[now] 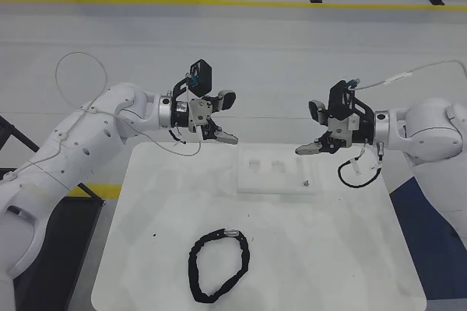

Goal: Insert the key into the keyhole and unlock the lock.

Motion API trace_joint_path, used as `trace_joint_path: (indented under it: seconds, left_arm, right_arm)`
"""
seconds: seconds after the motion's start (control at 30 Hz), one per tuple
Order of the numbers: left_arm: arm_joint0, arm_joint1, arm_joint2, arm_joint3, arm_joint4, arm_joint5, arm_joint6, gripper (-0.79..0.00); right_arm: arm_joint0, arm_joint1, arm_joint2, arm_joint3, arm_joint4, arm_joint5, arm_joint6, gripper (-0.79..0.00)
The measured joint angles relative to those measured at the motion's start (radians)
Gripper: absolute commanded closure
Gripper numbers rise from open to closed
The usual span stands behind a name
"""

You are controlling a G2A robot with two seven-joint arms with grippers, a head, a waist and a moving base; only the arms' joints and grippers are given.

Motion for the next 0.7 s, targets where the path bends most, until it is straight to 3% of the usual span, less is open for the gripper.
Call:
trace_joint_path:
  seconds: [0.47, 0.7]
  left_arm:
    - [0.0, 0.0, 0.0, 0.0, 0.0, 0.0, 0.0, -0.785]
    - [0.0, 0.0, 0.0, 0.0, 0.0, 0.0, 0.0, -0.785]
  right_arm:
    - [-0.119, 0.006, -0.048, 0.106, -0.095, 0.109, 0.009, -0.785]
    - [-0.161, -0.002, -0.084, 0.141, -0.112, 0.234, 0.037, -0.785]
